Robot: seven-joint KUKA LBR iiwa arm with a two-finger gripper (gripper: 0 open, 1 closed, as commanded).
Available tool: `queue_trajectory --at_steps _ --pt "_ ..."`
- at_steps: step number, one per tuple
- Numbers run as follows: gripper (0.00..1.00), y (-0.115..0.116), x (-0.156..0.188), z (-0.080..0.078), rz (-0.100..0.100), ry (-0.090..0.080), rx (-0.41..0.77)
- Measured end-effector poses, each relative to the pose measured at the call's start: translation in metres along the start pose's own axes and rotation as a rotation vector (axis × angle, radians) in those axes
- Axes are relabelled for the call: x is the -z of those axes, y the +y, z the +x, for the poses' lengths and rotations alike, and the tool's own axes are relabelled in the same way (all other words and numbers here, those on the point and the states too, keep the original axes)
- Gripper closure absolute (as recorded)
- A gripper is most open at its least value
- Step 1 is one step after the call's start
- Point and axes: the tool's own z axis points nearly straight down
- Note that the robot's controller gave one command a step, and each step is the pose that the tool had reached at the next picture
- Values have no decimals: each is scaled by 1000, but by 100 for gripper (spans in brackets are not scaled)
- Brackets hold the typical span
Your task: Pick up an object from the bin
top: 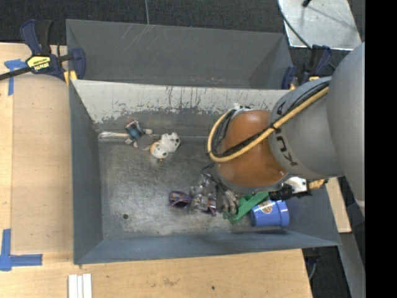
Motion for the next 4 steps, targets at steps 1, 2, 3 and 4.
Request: queue_trajectory --at_steps 1,2,3,4 --pt "100 0 5 1 3 10 0" --pt "100 -2 23 5 9 28 1" --pt "100 -1 41 3 8 26 1" --pt "100 -1 49 2 6 20 1"
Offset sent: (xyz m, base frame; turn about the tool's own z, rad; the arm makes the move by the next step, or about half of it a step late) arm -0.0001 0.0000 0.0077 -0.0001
